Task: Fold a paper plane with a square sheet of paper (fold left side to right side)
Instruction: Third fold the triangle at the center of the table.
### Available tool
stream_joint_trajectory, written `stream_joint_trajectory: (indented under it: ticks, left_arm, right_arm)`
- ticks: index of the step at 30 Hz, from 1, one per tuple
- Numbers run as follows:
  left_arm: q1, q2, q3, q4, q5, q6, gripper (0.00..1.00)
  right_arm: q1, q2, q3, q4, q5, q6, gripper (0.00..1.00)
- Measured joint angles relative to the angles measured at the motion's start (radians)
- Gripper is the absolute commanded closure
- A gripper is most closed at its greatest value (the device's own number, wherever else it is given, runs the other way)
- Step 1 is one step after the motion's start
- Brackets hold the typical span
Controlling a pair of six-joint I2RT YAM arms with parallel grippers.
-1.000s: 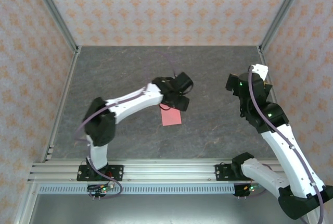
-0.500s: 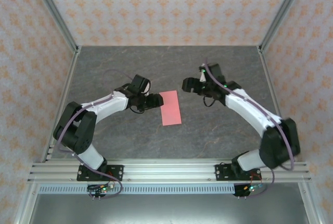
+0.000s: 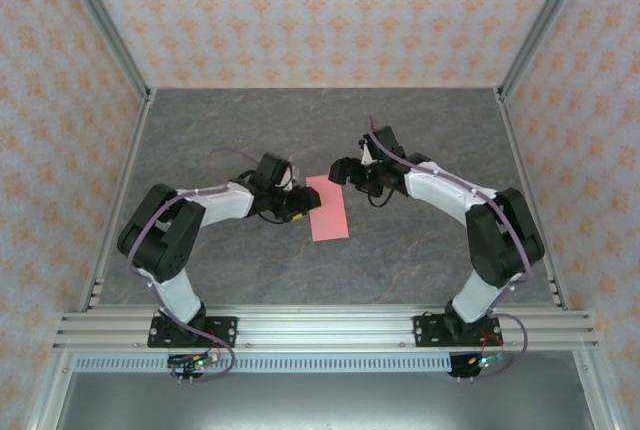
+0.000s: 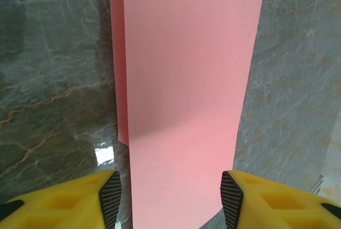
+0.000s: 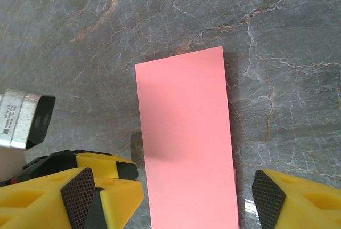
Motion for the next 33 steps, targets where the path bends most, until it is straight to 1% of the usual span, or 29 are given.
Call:
stream_joint_trajectory:
  ticks: [5, 12, 17, 22, 26, 27, 30, 33]
  left_arm:
    - [0.0, 0.033, 0.0, 0.018, 0.011, -0.006, 0.47]
    - [0.002, 0.037, 0.0, 0.042, 0.028, -0.014, 0.55]
    - [0.002, 0.038, 0.0, 0.048, 0.034, -0.024, 0.64]
    - [0.002, 0.038, 0.0, 0.048, 0.034, -0.033, 0.84]
    - [0.002, 0.038, 0.0, 0.047, 0.033, -0.031, 0.98]
    - [0.002, 0.038, 0.0, 0.047, 0.033, -0.035, 1.0]
    - [0.002, 0.038, 0.001, 0.039, 0.032, -0.039, 1.0]
    - [0.002, 0.038, 0.003, 0.033, 0.032, -0.04, 1.0]
  right_arm:
    - [0.0, -0.003, 0.001, -0.01, 0.003, -0.005, 0.2]
    - [0.0, -0.026, 0.008, -0.033, 0.024, -0.023, 0.21]
    - [0.0, -0.039, 0.014, -0.051, 0.034, -0.039, 0.22]
    - [0.0, -0.087, 0.001, -0.057, 0.069, -0.068, 0.24]
    - [0.007, -0.219, -0.095, -0.003, 0.099, -0.111, 0.24]
    - [0.018, -0.253, -0.12, 0.008, 0.11, -0.13, 0.24]
    - [0.087, -0.329, -0.181, 0.042, 0.154, -0.2, 0.23]
    - [0.219, -0.385, -0.262, 0.087, 0.234, -0.281, 0.21]
